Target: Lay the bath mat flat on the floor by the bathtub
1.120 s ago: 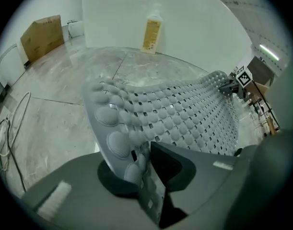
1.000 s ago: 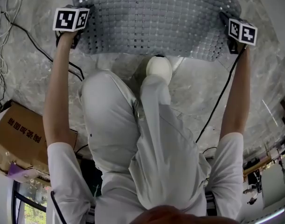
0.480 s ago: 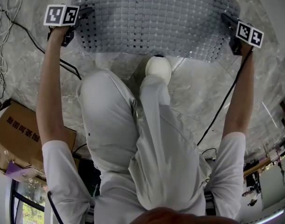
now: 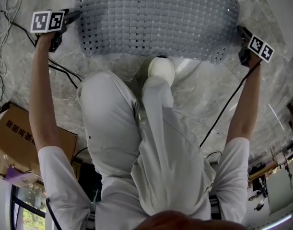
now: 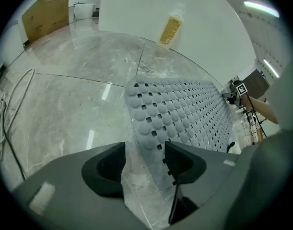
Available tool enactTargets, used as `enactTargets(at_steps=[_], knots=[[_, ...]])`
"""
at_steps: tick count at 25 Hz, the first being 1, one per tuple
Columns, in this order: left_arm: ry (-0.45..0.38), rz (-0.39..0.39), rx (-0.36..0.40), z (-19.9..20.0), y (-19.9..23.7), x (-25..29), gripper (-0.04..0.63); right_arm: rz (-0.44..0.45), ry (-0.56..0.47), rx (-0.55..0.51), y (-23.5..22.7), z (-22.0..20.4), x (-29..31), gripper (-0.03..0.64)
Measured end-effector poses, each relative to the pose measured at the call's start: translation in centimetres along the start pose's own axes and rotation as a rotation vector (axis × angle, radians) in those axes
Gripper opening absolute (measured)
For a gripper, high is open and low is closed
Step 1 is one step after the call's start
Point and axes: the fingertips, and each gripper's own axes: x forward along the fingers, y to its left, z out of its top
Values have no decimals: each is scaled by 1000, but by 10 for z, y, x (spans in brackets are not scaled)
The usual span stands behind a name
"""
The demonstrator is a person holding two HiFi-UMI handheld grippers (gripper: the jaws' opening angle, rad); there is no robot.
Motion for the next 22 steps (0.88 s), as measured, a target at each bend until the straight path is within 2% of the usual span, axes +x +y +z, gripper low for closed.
enactTargets(at_steps=[3,6,8,9,12,16,22], knots=[[-28,37,-10,3,9,-8,255,-40,-30,5,-11,-2,-9,158],[-109,108,-27,14,18,-16,237,-87,-87,-24,-7,6,-19,116],[-179,164,-53,22,23,-21,225,-135,-123,-47,1,11,-25,53],[-208,196,-63,25,25,-23,192,-153,-145,-44,6,14,-27,3],[-280,293,-72,31,28,-28,100,-153,-205,-13,28,21,-28,3],[-363,370,-43,45,14,-31,-3,-176,-228,-125,59,26,-26,2],[-409,408,60,55,-28,-21,-3,-165,-262,-204,105,23,-20,2]])
